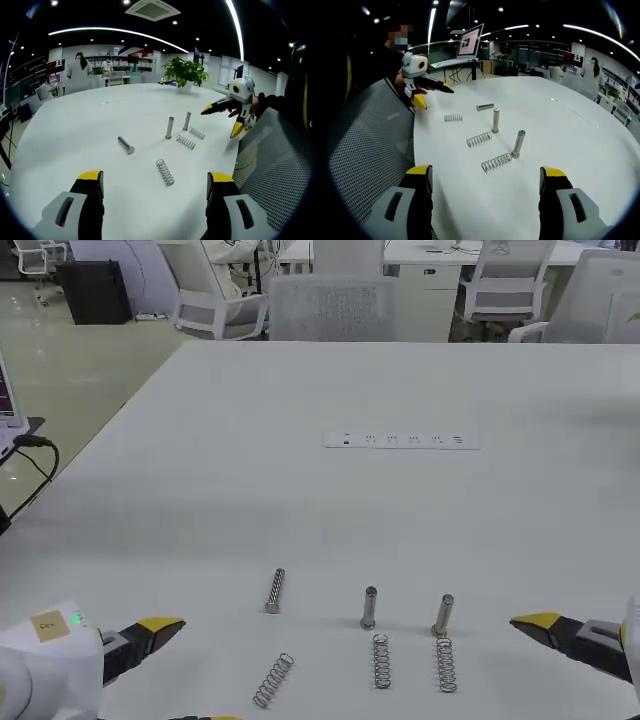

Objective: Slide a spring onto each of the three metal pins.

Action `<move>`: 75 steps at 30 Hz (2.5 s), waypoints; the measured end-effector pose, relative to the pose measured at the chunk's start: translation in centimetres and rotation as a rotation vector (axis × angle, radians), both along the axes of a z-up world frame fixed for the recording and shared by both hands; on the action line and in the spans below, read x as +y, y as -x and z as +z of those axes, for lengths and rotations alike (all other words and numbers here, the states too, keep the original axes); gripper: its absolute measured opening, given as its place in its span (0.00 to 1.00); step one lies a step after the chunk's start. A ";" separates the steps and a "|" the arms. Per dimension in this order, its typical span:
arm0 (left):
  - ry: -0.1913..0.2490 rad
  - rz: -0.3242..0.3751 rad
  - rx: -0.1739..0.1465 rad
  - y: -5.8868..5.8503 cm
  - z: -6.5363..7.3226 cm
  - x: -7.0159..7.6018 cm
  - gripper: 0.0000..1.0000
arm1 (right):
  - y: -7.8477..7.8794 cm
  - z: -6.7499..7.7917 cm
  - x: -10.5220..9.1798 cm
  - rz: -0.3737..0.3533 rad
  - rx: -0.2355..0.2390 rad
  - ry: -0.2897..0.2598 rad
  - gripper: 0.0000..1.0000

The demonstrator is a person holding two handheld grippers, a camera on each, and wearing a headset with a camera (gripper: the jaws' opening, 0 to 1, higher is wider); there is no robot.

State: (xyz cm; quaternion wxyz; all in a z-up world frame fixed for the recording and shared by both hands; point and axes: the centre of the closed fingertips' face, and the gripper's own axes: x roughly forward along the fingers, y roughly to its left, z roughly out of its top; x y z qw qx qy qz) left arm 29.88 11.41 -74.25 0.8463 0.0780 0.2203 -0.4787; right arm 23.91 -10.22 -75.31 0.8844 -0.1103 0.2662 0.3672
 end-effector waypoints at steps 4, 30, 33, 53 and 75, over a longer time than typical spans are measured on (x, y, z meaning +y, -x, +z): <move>-0.002 -0.001 0.001 0.0 0.0 0.0 0.82 | 0.0 0.0 0.0 0.000 -0.001 -0.001 0.87; -0.015 -0.021 -0.021 -2.0 1.2 -0.5 0.80 | 0.3 0.0 0.0 -0.012 -0.001 -0.006 0.87; -0.016 -0.023 -0.026 -2.5 1.3 -0.6 0.80 | 0.3 0.0 0.0 -0.015 0.000 -0.006 0.87; -0.029 -0.032 -0.039 -5.4 1.9 -1.8 0.75 | 0.4 -0.2 -0.1 -0.026 0.004 -0.008 0.87; -0.052 0.021 -0.002 -8.8 1.3 -3.6 0.57 | 0.5 -0.3 0.2 -0.026 0.005 -0.017 0.87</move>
